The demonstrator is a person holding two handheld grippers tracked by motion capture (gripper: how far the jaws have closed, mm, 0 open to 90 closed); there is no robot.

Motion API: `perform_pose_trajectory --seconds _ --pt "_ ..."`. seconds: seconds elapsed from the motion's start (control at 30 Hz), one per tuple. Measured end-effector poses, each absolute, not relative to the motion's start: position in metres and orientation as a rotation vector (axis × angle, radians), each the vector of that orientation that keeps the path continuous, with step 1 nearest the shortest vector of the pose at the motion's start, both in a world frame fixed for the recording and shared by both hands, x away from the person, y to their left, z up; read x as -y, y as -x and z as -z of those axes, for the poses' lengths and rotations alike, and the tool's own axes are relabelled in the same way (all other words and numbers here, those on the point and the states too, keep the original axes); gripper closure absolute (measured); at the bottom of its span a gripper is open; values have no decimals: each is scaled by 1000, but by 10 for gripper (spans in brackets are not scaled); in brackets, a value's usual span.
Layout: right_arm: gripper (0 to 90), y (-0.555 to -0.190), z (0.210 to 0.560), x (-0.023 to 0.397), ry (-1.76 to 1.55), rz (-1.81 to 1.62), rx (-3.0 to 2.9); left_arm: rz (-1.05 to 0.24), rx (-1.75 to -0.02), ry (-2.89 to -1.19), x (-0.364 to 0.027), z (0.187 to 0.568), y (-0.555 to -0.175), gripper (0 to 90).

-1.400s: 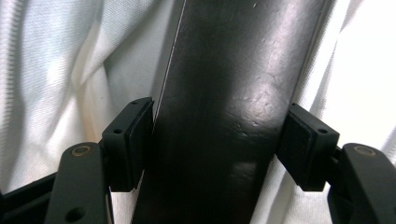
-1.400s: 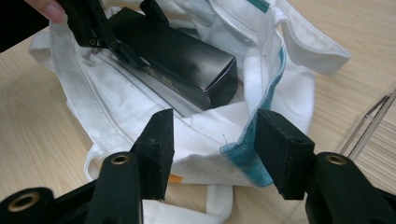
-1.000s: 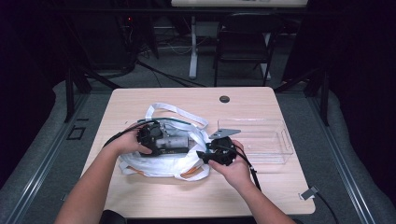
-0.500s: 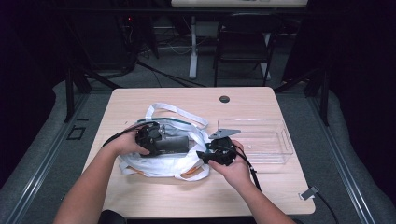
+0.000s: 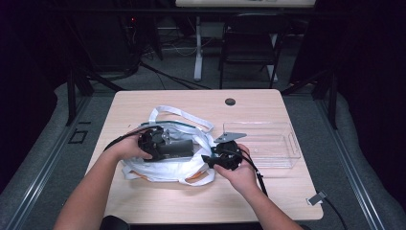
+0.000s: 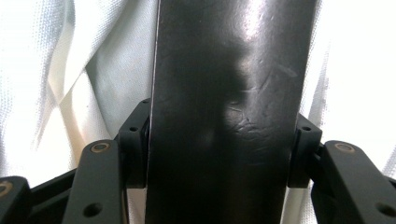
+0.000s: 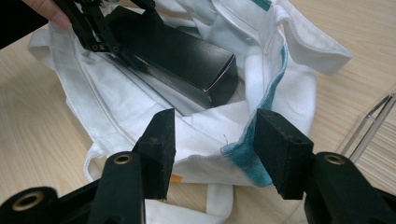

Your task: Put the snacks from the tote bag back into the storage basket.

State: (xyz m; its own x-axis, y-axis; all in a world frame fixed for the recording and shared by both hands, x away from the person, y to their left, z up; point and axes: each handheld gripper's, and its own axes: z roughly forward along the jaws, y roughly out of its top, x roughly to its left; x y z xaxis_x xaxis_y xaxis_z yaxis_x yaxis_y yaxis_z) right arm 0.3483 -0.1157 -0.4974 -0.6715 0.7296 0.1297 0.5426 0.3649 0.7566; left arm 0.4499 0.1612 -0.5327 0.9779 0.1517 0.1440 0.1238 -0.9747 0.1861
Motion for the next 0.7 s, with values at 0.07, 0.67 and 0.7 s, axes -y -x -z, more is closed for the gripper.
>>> perform_pose_trajectory --seconds 0.07,0.67,0.7 --pt "489 -348 497 116 -1139 -1194 -2399 -238 -210 -2945 -161 533 -449 422" --pt "482 -347 498 114 -1117 -1183 -2381 -246 -196 -2923 -168 523 -446 430" --pt "479 -347 498 114 -1115 -1180 -2384 -247 -204 -2917 -168 522 -445 430"
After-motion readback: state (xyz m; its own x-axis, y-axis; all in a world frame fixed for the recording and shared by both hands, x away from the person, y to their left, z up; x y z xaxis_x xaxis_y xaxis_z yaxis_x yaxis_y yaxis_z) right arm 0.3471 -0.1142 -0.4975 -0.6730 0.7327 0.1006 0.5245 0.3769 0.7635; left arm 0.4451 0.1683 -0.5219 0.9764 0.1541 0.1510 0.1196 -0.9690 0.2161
